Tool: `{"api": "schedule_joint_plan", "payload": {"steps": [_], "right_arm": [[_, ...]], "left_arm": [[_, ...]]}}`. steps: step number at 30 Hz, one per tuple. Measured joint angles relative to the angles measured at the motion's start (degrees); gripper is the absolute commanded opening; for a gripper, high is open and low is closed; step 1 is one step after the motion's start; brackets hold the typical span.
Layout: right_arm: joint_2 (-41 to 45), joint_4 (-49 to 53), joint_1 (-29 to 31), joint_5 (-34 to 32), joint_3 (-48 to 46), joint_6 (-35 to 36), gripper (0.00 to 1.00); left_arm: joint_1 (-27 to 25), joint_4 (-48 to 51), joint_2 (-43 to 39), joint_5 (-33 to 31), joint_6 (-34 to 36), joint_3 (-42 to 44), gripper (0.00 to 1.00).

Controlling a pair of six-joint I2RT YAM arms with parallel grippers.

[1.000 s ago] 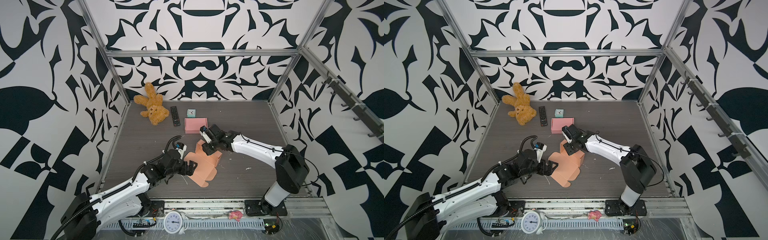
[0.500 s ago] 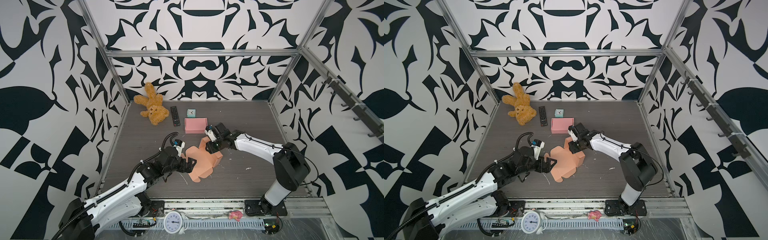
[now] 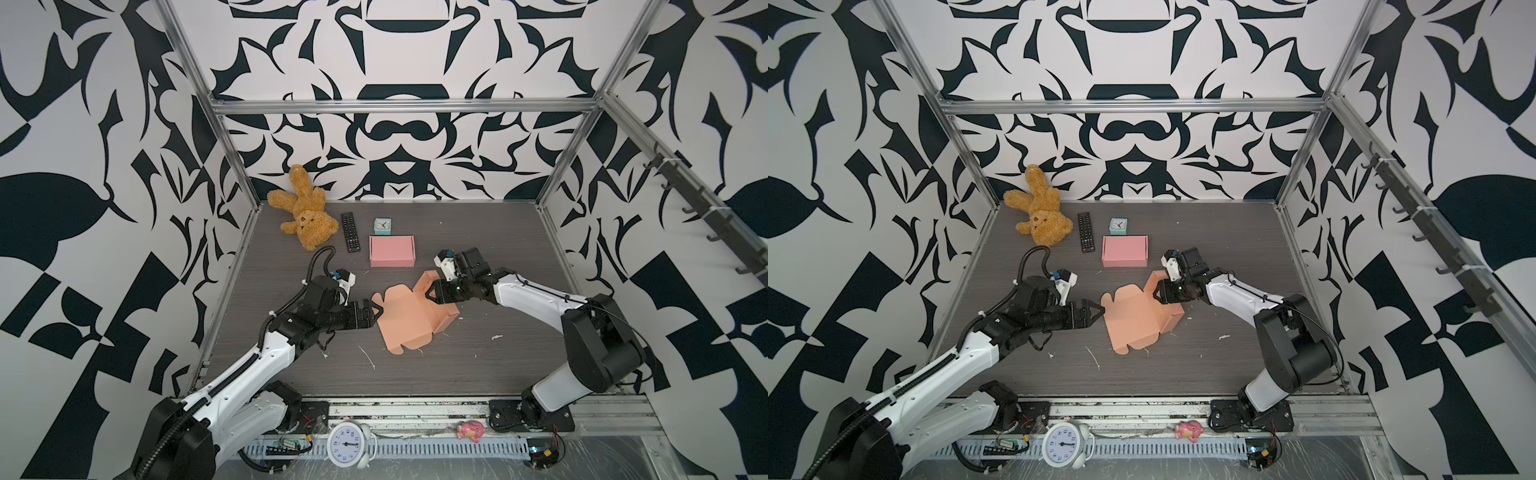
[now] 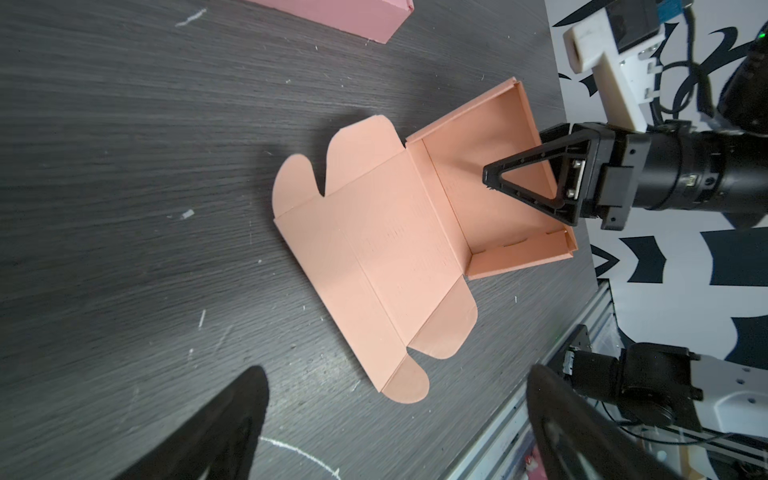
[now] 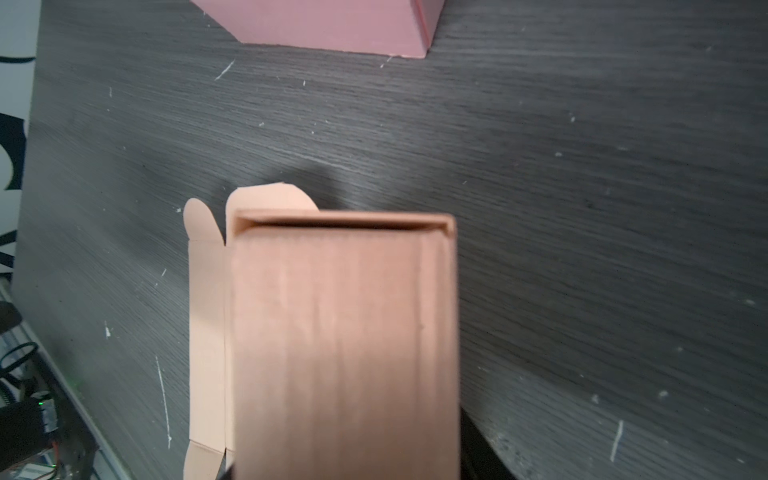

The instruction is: Fold the paper box

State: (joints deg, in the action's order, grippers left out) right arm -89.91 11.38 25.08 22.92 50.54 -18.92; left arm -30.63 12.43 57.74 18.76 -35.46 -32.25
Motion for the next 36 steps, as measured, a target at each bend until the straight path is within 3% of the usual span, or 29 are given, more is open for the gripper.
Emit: {"api": "schedule_joint_plan", "payload": {"steps": [15,23,36], "right_arm": [[0.63,-8.74,-5.68,7.13,-6.05,-2.80,0.51],[0.72,-10.86,-7.85,10.29,-8.83,-3.23,0.51],[0.72,-13.40,-8.20,12.46,-8.98,-3.65,0.51]], "left_arm": [[0.52,-9.27,11.93,7.52,-4.83,0.48,1.00],[0.52,-19.34,21.77,9.81,-9.57,0.94,0.68],[0.50,-28.11,28.48,10.91,-14.34,-0.74,0.38]]}}
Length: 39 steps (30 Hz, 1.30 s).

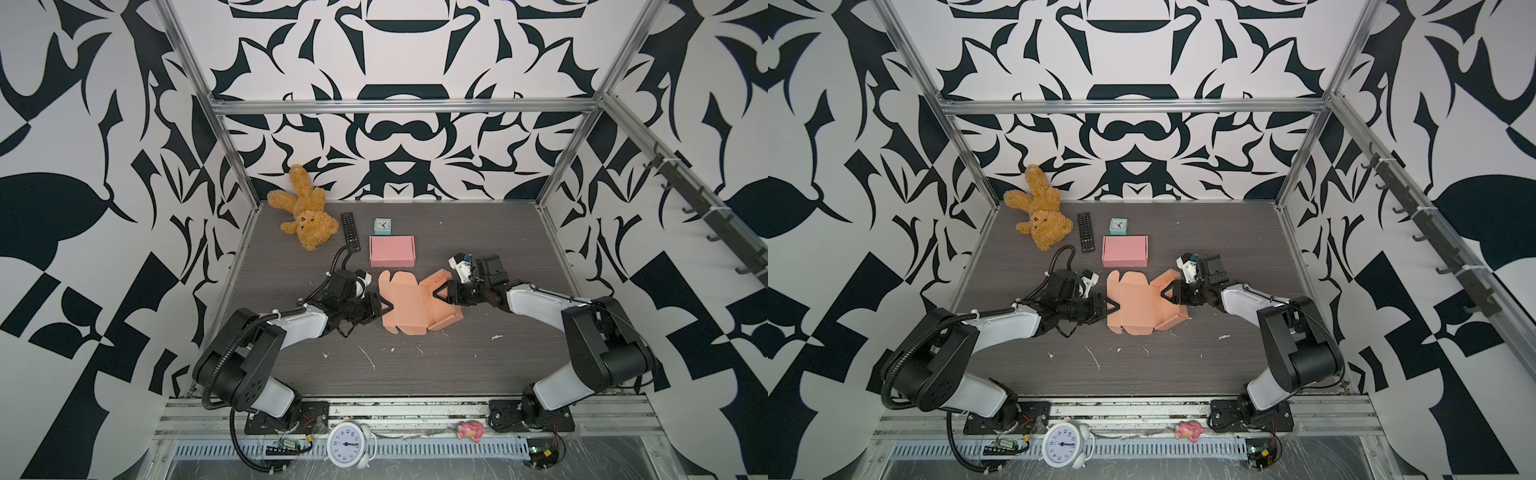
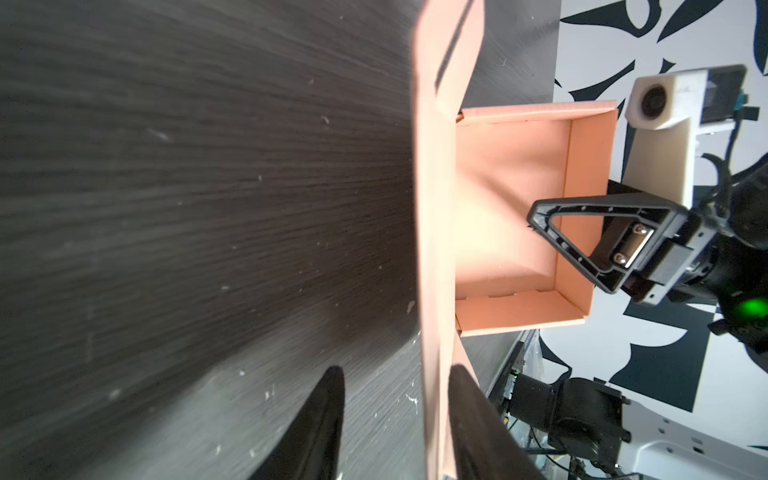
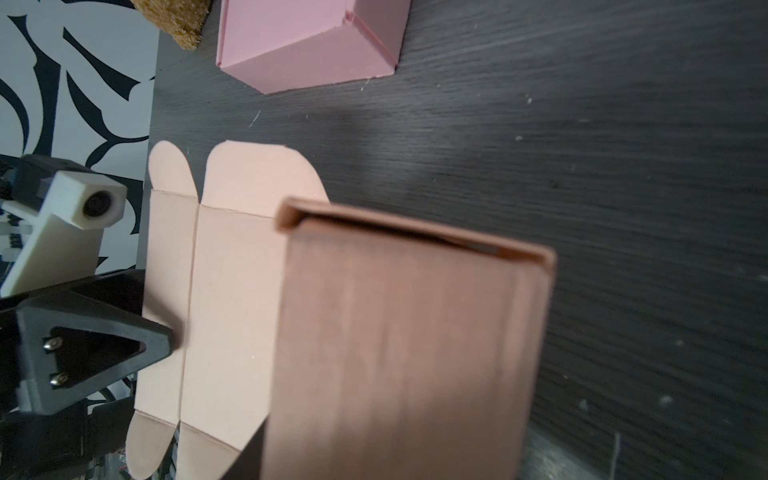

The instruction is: Fold the paper box

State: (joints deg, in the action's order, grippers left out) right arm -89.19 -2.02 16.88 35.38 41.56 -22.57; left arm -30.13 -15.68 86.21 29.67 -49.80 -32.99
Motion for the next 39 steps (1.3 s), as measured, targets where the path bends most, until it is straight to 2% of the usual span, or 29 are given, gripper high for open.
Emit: {"api": "schedule_joint_plan", "payload": {"steps": [5,7,13,18,21,30,39], "right_arm": [[0.00,0.02,-0.22,0.44,0.00,0.02,0.52],[0.00,0.02,-0.31,0.50,0.00,0.02,0.53],[0.02,0.02,-0.44,1.07,0.00,-0.11,0.64],[1.42,0.04,-0.68,1.07,-0.13,-0.52,0.81],[2.95,0.07,-0.70,1.03,-0.22,-0.81,0.97],[7.28,2.73,-0.79,-0.46,-0.37,0.28,1.00],[13.57,9.84,-0.83,-6.14,-0.37,3.32,1.00]], "left_arm": [[-0.42,-1.33,0.44,0.42,-0.50,-1.29,0.27],[-0.50,-1.60,0.44,0.46,-0.63,-1.40,0.27],[-0.76,-1.66,0.44,0.39,-1.25,-1.40,0.21],[-0.81,-1.64,0.44,0.35,-1.33,-1.40,0.17],[-0.81,-1.49,0.44,0.20,-1.22,-1.40,0.15],[-1.16,0.74,-0.96,-0.28,-0.98,-1.40,0.10],[-1.38,1.86,-2.14,-0.81,-0.15,-1.40,0.07]]}}
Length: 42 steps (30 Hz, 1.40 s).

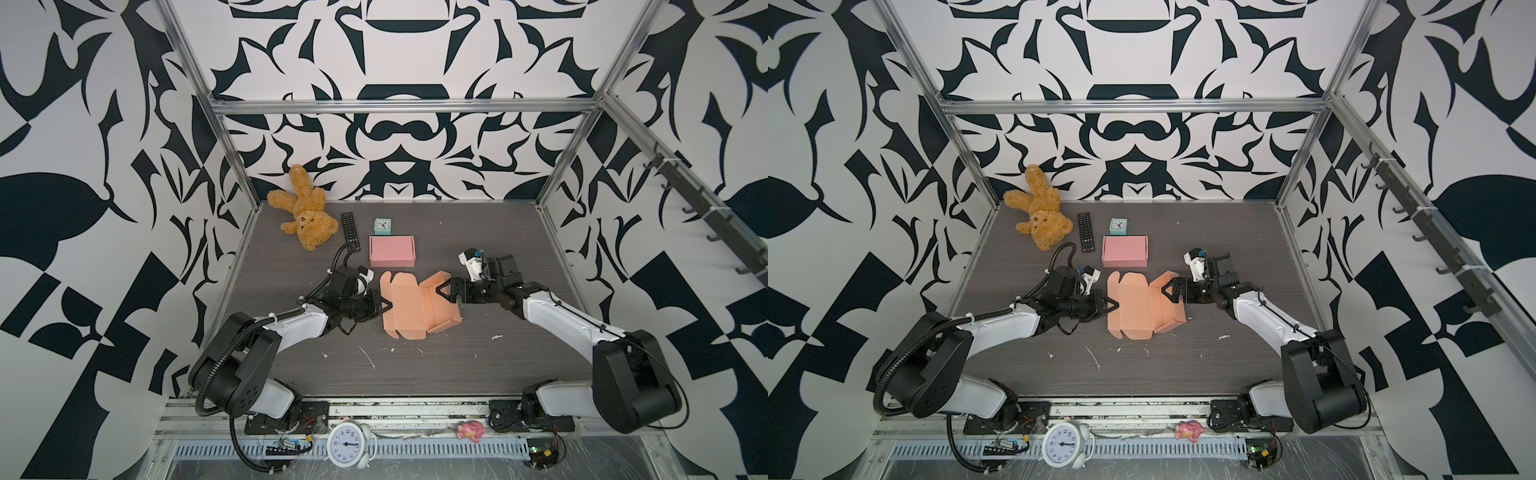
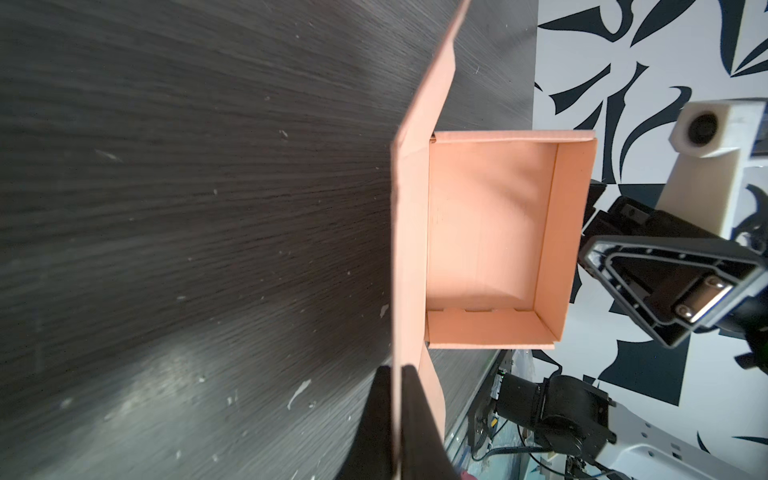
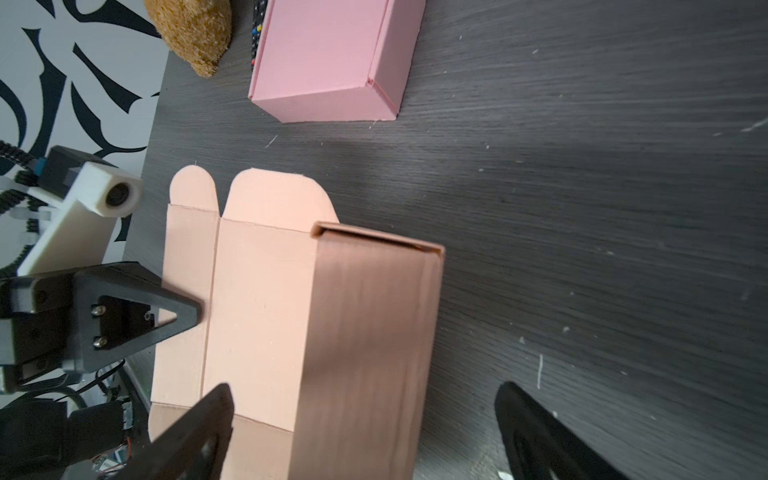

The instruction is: Fold the paper box

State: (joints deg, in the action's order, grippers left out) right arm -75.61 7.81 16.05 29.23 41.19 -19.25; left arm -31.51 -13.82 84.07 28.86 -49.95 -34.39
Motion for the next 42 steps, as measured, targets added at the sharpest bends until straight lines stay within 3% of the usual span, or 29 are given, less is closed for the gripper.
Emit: {"api": "schedule_joint_plan", "payload": {"steps": [7,17,24,33,38,42], "right_arm": [[8.72,5.73,-0.17,-4.48,-0.02,1.31,1.00],[15.15,9.33,-0.17,-8.04,-0.13,1.75,0.97],[24.33,2.47,3.96,-6.69,-5.16,1.88,0.96],[23.17,-5.84,17.55,-7.93,-6.43,6.64,0.95],[20.41,-8.81,18.12,-7.91,-6.62,11.08,0.95],[19.56,-18.38,18.12,-7.37,-9.22,13.79,0.95]], "left_arm": [[-0.07,1.68,-1.51,-0.42,0.72,-0.17,0.06],[-0.07,16.17,-5.40,1.16,9.60,-7.34,0.03],[-0.07,28.26,-7.06,2.73,17.53,-11.34,0.04],[-0.07,48.96,-5.57,3.34,32.57,-25.79,0.05],[-0.07,57.61,-4.02,2.95,39.30,-30.82,0.05],[-0.09,61.35,-3.02,2.67,41.97,-32.13,0.05]]}}
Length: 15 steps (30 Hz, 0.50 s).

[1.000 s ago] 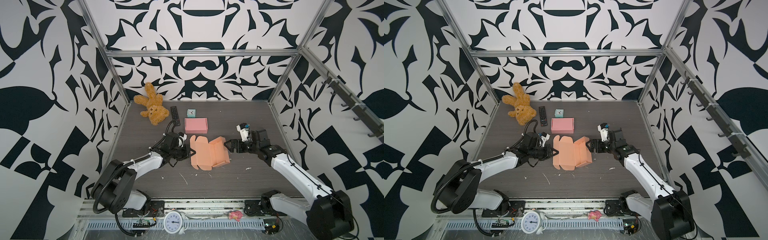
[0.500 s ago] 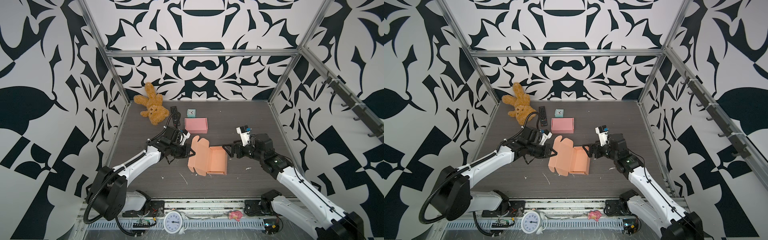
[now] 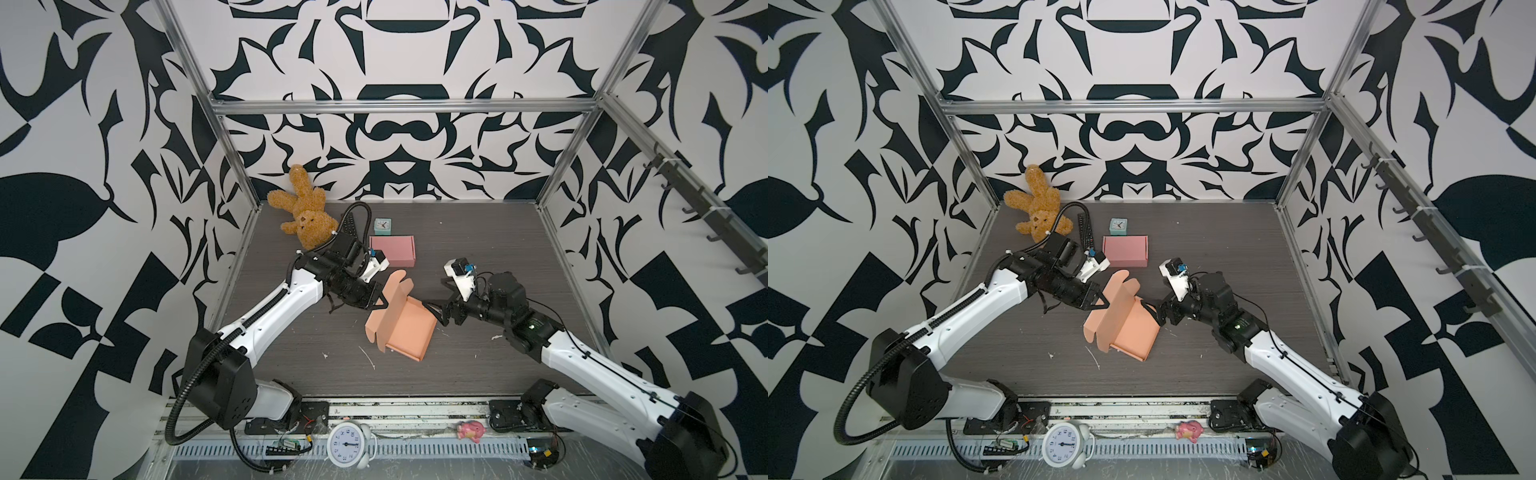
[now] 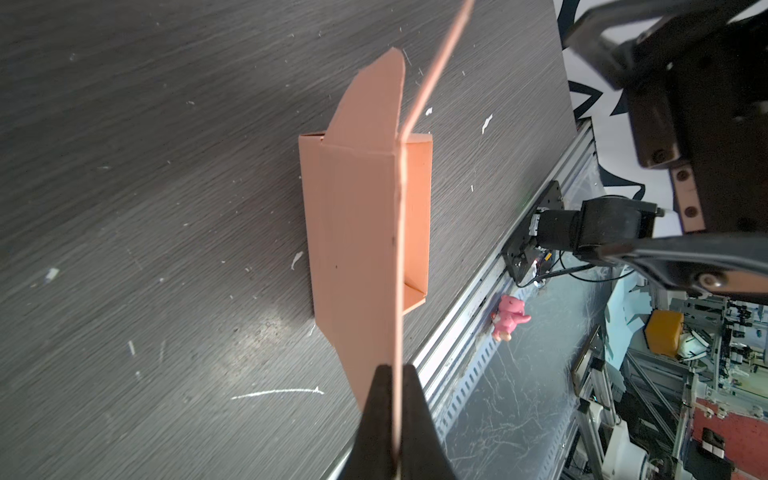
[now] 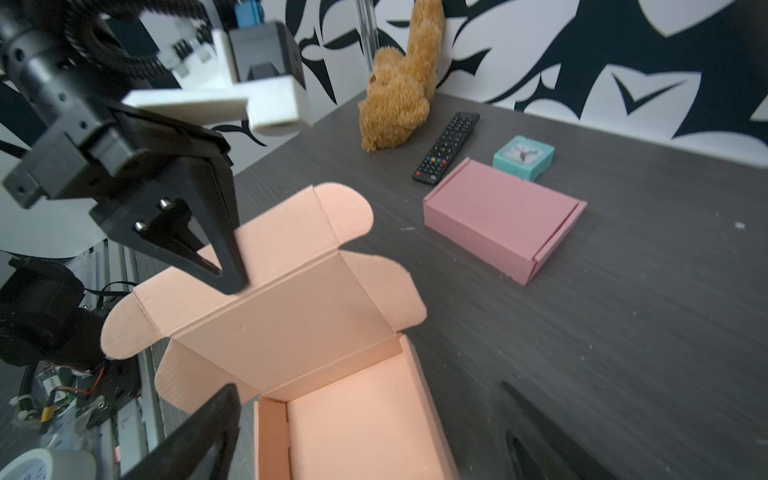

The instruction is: Fold the paper box

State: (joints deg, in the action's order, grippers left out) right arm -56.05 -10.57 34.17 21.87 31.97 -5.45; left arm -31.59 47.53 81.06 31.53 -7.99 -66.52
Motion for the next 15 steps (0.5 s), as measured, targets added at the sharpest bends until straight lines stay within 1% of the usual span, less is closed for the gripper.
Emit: {"api": "schedule_joint_plan", "payload": {"steps": [4,8,12,15], "right_arm": [[-5.95,-7.13,-0.07,2.05,-0.61,4.24,0.94],[-11.50,-9.38,-0.70,6.25,-0.63,9.84,0.94],[-12.50,-11.23,-2.14,10.27,-0.66,14.23,0.94],[-13.64,-12.11,-4.79,13.53,-0.04,16.26,0.94]], "left_arm": [[0.02,1.64,0.94,-0.13,1.38,-1.09,0.04],[0.02,2.54,0.98,-0.44,2.40,-1.95,0.04],[0.02,3.23,1.14,-0.61,3.15,-2.49,0.05],[0.02,3.80,1.33,-0.66,3.58,-3.10,0.05]]}}
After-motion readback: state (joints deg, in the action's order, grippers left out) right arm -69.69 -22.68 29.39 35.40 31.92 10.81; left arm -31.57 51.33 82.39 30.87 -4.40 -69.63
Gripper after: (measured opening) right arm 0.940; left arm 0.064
